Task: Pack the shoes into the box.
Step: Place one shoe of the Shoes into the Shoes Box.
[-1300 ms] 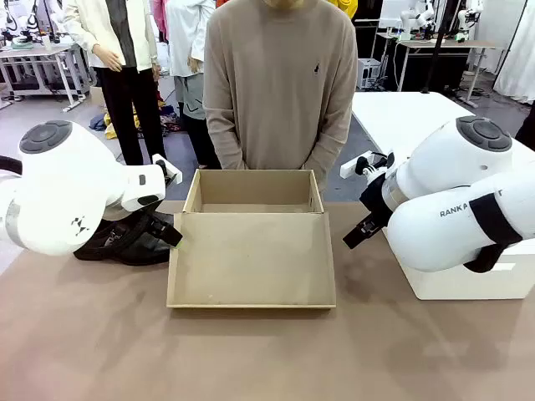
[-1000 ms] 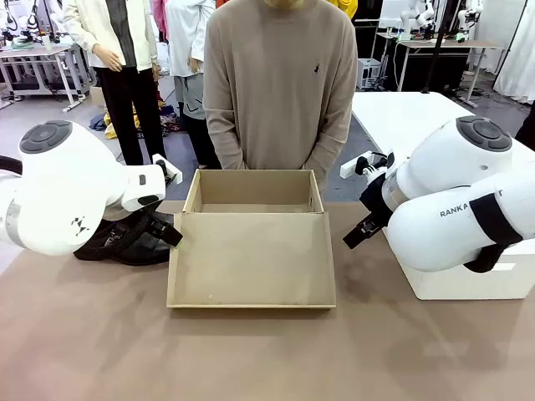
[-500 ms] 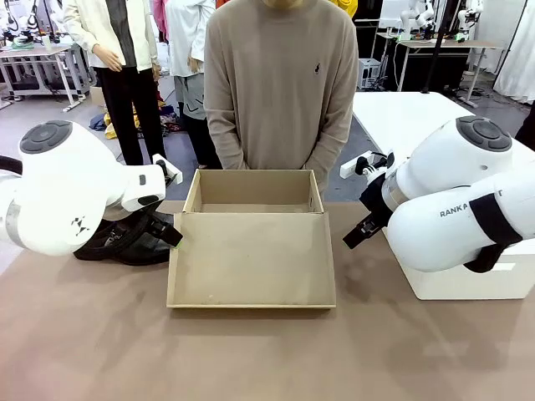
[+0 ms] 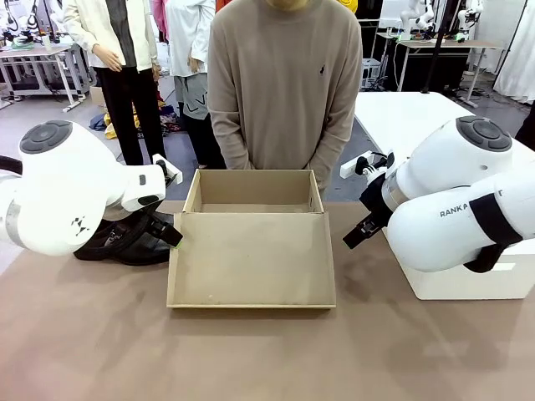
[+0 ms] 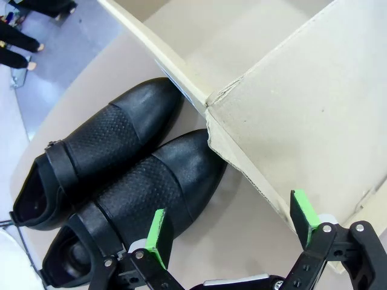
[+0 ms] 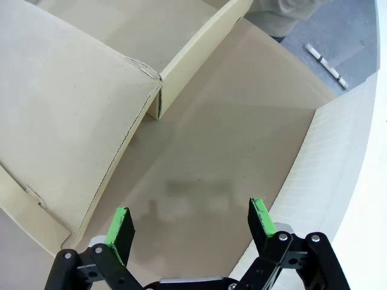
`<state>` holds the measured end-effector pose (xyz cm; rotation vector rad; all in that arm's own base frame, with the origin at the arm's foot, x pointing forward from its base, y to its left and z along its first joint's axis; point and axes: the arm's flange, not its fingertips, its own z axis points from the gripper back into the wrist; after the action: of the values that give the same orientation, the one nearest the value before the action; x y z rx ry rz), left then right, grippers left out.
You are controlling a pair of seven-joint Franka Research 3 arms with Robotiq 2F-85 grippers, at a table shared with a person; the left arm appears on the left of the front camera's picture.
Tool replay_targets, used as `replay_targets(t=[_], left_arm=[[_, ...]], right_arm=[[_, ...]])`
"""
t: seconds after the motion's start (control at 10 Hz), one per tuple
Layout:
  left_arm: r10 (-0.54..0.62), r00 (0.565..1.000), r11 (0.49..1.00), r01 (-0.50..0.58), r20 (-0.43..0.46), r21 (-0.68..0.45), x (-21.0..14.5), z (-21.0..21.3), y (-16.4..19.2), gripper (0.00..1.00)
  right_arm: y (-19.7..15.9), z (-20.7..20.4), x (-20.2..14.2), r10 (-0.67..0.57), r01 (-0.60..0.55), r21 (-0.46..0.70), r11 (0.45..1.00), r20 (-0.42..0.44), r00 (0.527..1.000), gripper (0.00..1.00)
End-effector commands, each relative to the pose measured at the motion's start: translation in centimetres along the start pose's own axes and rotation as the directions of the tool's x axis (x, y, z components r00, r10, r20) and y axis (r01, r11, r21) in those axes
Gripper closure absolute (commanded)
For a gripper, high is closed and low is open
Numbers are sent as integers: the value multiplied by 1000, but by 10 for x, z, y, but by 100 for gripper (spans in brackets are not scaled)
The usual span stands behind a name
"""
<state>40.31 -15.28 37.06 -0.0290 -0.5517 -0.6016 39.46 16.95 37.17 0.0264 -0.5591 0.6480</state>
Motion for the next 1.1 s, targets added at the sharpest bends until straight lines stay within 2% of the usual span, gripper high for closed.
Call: replay_targets(t=[0.0, 0.6, 0.8, 1.0], left_arm=[[0, 1000, 1000, 0, 0, 0, 0, 0, 0, 0], [-15, 998, 1000, 14, 67, 25, 29, 70, 9, 0], [-62, 996, 997, 60, 62, 42, 39, 94, 17, 0], [-197, 978, 977, 202, 71, -71, 41, 113, 31, 0]], right_arm=[[-2, 4, 3, -14, 14, 22, 1000, -3, 1000, 0], [-15, 66, 32, 24, -26, 64, 998, 28, 999, 0], [-19, 89, 36, 62, -67, 98, 993, 54, 997, 0], [-28, 111, 32, 144, -162, 191, 968, 104, 984, 0]])
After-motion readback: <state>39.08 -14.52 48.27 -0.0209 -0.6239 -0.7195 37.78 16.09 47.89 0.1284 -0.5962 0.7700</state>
